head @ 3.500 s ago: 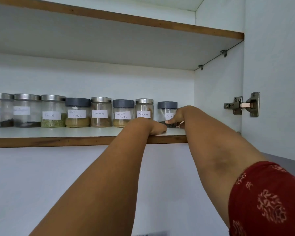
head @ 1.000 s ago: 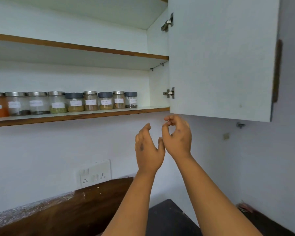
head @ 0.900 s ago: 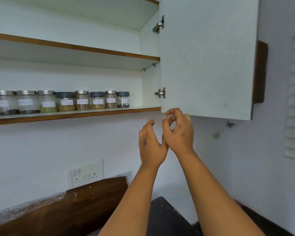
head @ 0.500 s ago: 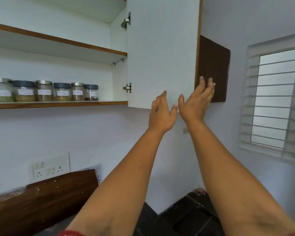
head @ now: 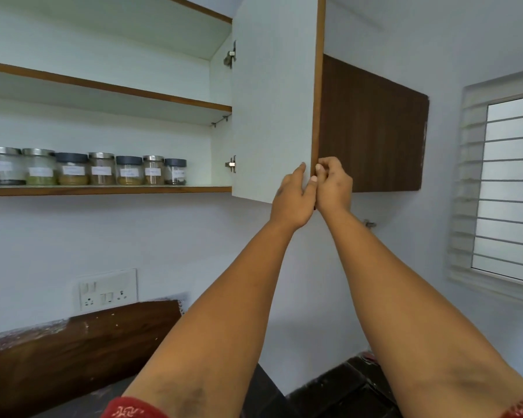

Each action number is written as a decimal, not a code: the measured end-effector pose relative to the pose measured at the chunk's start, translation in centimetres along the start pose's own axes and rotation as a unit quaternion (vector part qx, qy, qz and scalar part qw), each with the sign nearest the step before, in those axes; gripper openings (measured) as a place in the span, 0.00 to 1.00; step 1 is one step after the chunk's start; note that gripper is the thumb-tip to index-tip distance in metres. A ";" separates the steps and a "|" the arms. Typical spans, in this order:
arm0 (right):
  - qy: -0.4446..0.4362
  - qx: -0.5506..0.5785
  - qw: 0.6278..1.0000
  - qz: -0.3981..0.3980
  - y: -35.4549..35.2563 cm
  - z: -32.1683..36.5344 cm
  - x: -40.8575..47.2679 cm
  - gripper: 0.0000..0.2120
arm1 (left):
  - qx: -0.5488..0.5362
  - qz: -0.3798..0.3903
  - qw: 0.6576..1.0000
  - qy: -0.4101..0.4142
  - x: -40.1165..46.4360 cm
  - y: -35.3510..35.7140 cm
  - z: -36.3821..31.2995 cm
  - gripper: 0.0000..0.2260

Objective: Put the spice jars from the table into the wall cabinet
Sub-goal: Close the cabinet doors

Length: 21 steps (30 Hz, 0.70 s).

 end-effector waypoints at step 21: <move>-0.221 0.075 0.972 0.022 17.4 13.1 -8.5 0.16 | 0.128 -0.243 0.961 0.027 -3.5 -20.2 10.4 0.16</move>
Point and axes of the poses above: each hand's wrist, its own x-axis towards the middle knuckle, its own y-axis out of the palm, z = x × y, the point moved 7 cm from there along x, towards the middle knuckle, and after that the axes turned 1 degree about -z, right-handed, at the moved point
